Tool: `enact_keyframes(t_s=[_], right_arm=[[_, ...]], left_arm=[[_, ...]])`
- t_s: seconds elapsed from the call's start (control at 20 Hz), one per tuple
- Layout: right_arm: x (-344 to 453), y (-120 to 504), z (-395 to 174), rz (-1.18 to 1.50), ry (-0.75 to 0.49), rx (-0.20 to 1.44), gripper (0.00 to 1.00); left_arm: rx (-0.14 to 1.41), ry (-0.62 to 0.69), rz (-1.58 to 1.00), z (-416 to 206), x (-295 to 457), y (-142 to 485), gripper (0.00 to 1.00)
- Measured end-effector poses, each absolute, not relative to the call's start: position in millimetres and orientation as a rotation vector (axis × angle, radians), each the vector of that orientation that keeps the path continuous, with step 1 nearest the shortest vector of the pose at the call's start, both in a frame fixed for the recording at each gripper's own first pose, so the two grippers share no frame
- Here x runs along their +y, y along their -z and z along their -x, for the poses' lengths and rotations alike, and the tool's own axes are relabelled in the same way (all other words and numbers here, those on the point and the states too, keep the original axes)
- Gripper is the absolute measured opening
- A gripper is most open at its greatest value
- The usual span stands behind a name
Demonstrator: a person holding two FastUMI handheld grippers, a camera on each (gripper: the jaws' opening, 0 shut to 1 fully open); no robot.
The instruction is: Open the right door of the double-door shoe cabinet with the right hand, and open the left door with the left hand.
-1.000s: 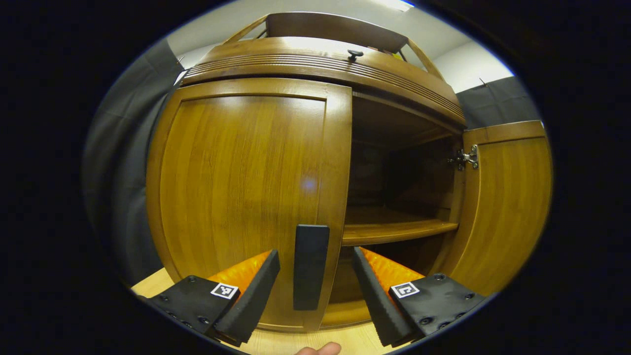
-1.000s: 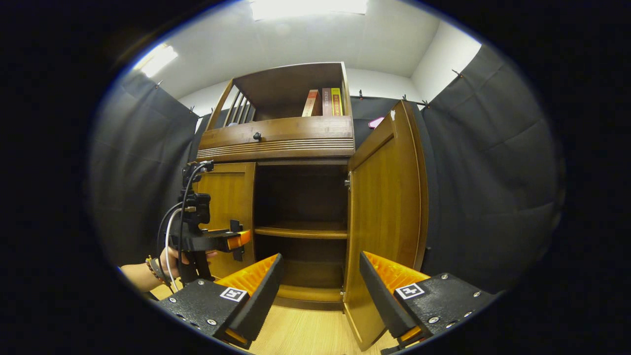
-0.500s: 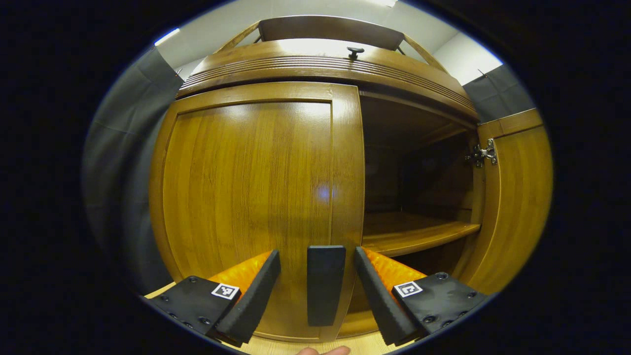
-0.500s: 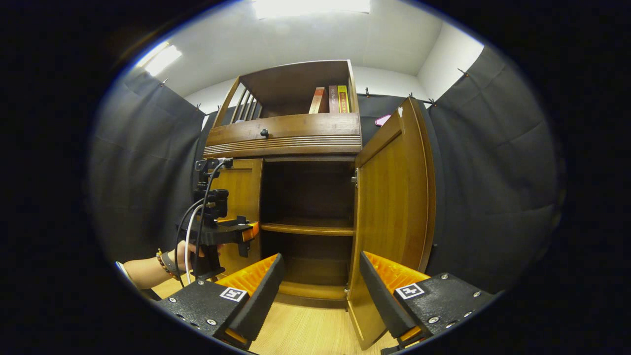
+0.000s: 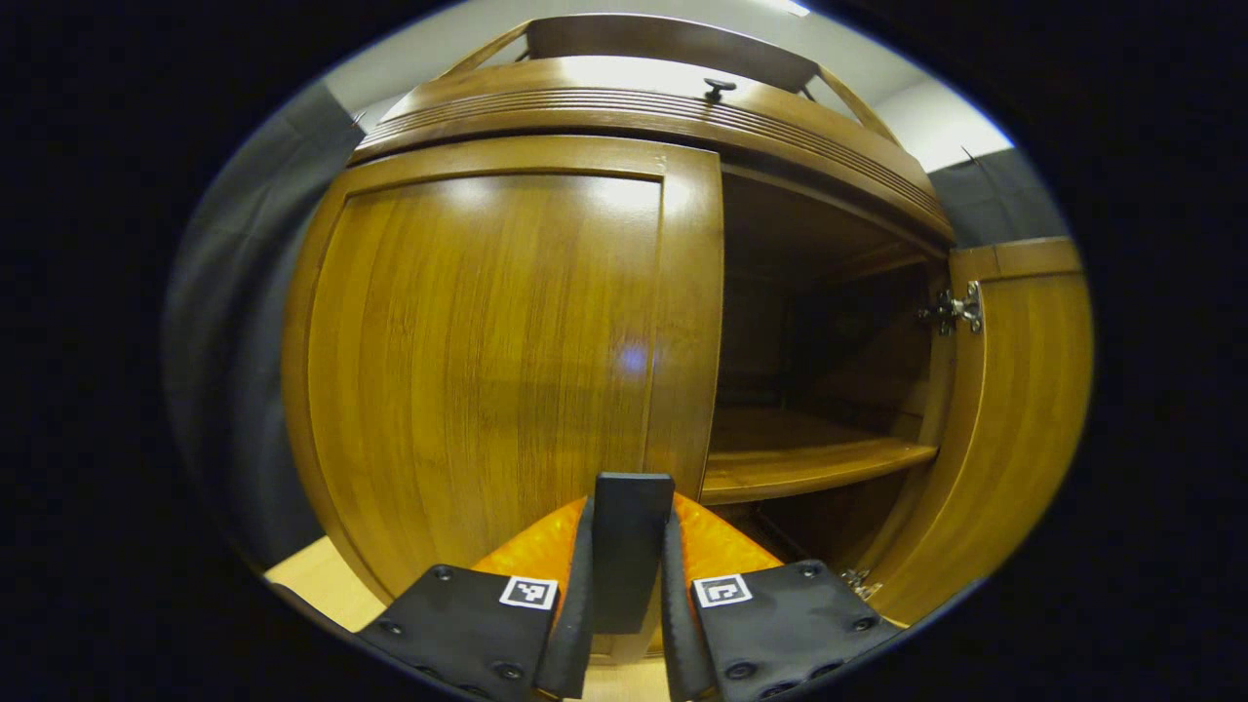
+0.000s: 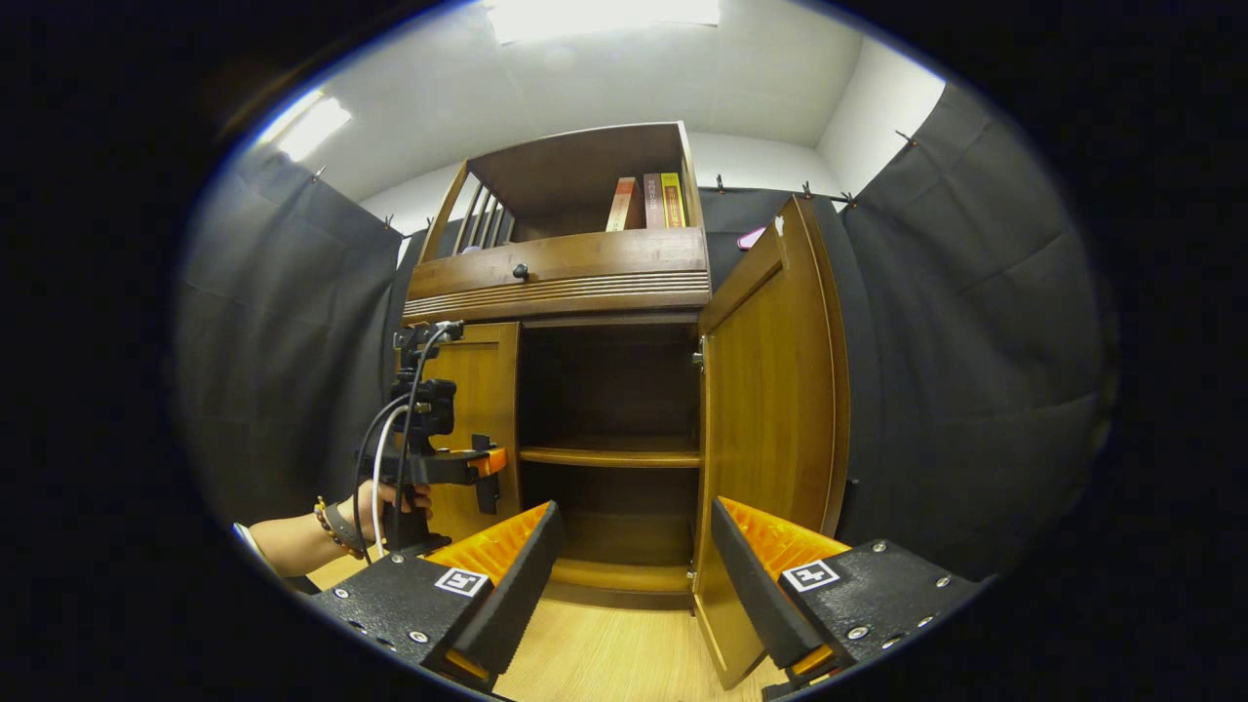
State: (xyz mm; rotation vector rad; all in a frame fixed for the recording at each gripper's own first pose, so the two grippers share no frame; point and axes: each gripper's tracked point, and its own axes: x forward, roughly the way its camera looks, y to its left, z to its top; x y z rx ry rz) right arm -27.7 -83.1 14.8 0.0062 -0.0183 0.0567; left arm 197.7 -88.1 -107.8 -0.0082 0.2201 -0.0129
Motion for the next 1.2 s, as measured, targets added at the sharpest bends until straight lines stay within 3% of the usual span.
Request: enact_keyframes(t_s=[0.25, 0.75, 1.05, 1.1, 1.2], right_arm=[[-83, -8, 29, 0.012, -0.053, 0.004, 0.94], [-77, 0, 38, 0.012, -0.051, 0.012, 0.93], [-77, 14, 29, 0.002, -0.044, 0.05, 0.98], [-76, 17, 27, 0.004, -0.044, 0.055, 0.93], [-74, 22, 25, 0.009, -0.043, 0.064, 0.93]], left_arm=[[0.217, 0.023, -0.021, -172, -86, 101, 0.35], [0.201, 0.09, -0.004, -85, -56, 76, 0.38], [0.181, 0.093, -0.018, -46, -24, 63, 0.37], [0.179, 0.087, -0.02, -39, -17, 62, 0.36], [0.17, 0.068, -0.02, -25, -2, 59, 0.37]])
